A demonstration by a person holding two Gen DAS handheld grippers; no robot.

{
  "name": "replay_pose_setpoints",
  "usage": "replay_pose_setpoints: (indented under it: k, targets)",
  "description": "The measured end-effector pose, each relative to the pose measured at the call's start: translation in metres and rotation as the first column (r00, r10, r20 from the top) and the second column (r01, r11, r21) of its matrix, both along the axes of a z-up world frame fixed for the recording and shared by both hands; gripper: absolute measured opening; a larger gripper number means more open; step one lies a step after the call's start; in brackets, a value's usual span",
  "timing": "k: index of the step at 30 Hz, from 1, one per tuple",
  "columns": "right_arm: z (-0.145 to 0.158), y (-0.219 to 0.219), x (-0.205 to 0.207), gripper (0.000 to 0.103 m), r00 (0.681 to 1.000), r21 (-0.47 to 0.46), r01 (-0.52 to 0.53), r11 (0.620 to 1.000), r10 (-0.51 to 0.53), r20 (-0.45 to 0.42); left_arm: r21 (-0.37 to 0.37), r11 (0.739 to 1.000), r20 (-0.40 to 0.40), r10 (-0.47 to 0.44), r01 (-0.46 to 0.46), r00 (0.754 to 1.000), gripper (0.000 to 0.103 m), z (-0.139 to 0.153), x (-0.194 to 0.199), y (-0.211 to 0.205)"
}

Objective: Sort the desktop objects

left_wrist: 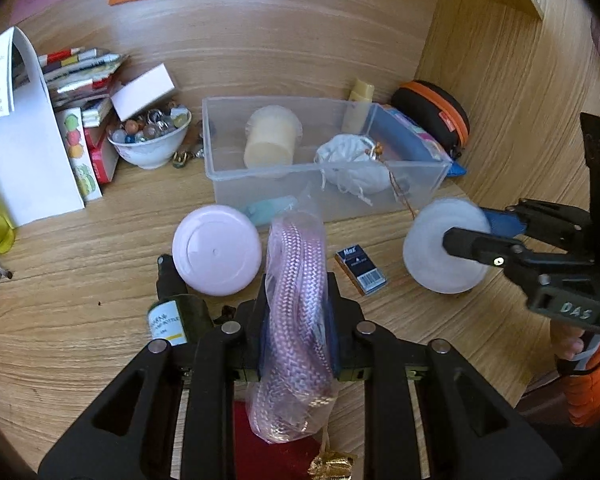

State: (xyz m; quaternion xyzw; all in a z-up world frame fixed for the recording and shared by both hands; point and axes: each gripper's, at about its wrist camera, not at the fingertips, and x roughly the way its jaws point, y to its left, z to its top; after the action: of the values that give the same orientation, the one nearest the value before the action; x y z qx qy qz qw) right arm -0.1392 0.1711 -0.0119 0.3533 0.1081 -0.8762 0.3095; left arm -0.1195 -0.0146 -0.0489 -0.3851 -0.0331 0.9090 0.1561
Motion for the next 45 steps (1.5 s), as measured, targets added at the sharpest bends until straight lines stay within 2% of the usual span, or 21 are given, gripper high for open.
replay_pose_setpoints:
  k: [10, 20, 29, 35, 45]
  targets:
    - [0.031, 0.007, -0.008, 0.027, 0.999, -0.080, 0.020, 0.997, -0.022, -0.025, -0.005, 1.000, -0.089, 0.019, -0.020, 0.996, 0.021, 0.033, -0.002, 0.000]
    - [0.045, 0.027, -0.037, 0.027, 0.995, -0.135, 0.095, 0.986, -0.099, -0.018, -0.016, 0.999, -0.129, 0.050, -0.052, 0.990, 0.021, 0.055, -0.026, -0.003]
    - [0.045, 0.045, -0.080, 0.027, 0.986, -0.174, 0.163, 0.971, -0.165, 0.007, 0.032, 0.998, -0.129, 0.058, -0.054, 0.990, 0.021, 0.070, -0.061, -0.009]
    - [0.035, 0.044, -0.116, 0.027, 0.981, -0.179, 0.196, 0.964, -0.191, 0.045, 0.052, 0.996, -0.098, 0.075, -0.070, 0.992, 0.021, 0.069, -0.096, -0.015]
    - [0.009, 0.010, -0.166, 0.027, 0.979, -0.140, 0.189, 0.972, -0.176, 0.101, 0.010, 0.991, -0.040, 0.130, -0.130, 0.991, 0.021, 0.040, -0.150, -0.011]
